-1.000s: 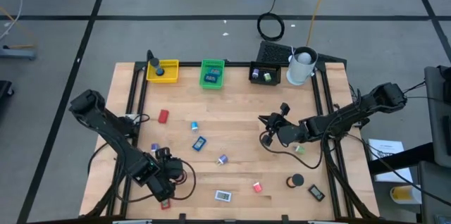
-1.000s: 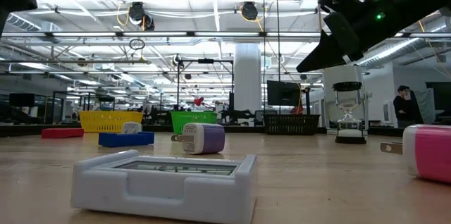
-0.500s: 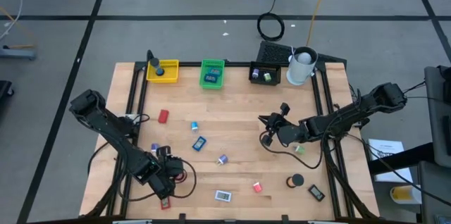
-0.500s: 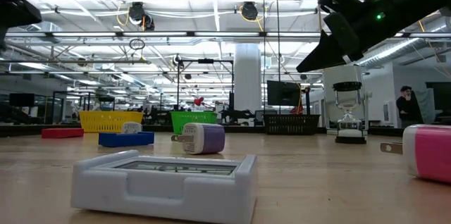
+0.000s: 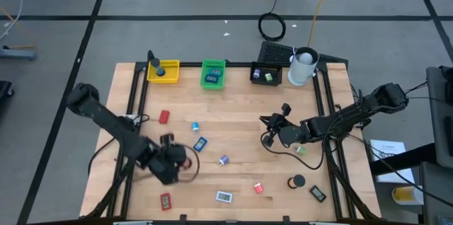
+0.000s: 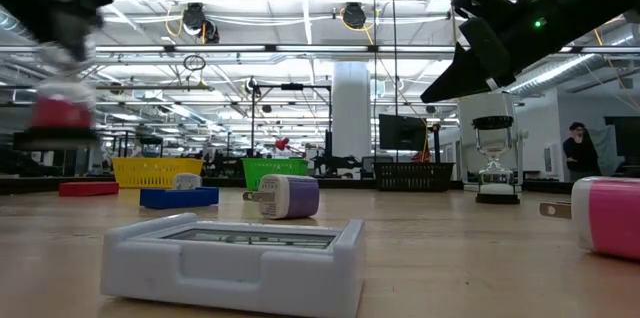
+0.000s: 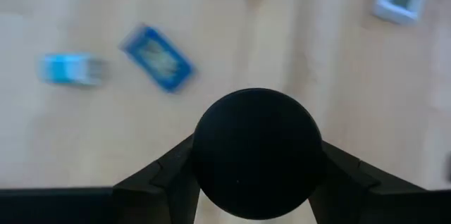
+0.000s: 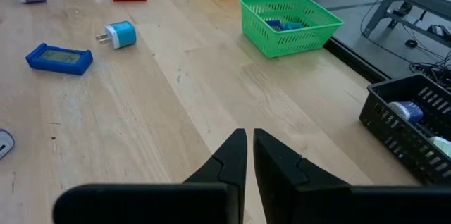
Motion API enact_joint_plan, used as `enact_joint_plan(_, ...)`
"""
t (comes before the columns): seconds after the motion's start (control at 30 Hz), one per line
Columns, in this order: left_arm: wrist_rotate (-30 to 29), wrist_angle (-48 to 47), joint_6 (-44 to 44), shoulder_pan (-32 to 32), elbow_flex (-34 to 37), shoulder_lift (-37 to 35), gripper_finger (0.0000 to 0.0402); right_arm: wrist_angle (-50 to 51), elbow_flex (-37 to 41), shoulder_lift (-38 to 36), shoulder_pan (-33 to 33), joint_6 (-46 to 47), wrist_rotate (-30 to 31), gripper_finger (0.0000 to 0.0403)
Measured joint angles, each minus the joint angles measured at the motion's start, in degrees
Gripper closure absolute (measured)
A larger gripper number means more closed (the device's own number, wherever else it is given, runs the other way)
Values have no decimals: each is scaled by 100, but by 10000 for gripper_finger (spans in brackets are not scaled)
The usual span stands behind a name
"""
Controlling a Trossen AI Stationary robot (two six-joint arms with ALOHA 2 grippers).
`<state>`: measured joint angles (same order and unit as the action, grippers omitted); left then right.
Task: Pick & Place Office items
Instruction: Put the red sand timer into the yellow bin
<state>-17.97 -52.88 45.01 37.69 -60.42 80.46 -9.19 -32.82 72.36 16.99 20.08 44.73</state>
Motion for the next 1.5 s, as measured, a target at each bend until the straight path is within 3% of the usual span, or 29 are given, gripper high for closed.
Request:
enact_joint_plan(0.2, -515, -934, -343, -1040, 0, -1051, 194, 0, 0, 0, 0, 0, 0, 380)
enact_joint_plan(0.43, -668, -1153, -1294, -3091, -2, -1891, 194, 0, 0, 0, 0, 0, 0, 380)
enact_joint_plan(0.57, -431, -1156, -1949, -4321, -2, -1914, 194, 0, 0, 0, 0, 0, 0, 380)
enact_joint_plan(0.8, 166, -688, -2964, -5990, -2, -1355, 194, 0, 0, 0, 0, 7, 0, 380)
enact_joint_plan(1.1, 705, 630, -3251, -6866, 1148, -1028, 194, -1, 0, 0, 0, -146, 0, 380)
enact_joint_plan(1.5, 561, 651, -3334, -7544, 1573, -1114, 184, -4, 0, 0, 0, -140, 0, 380)
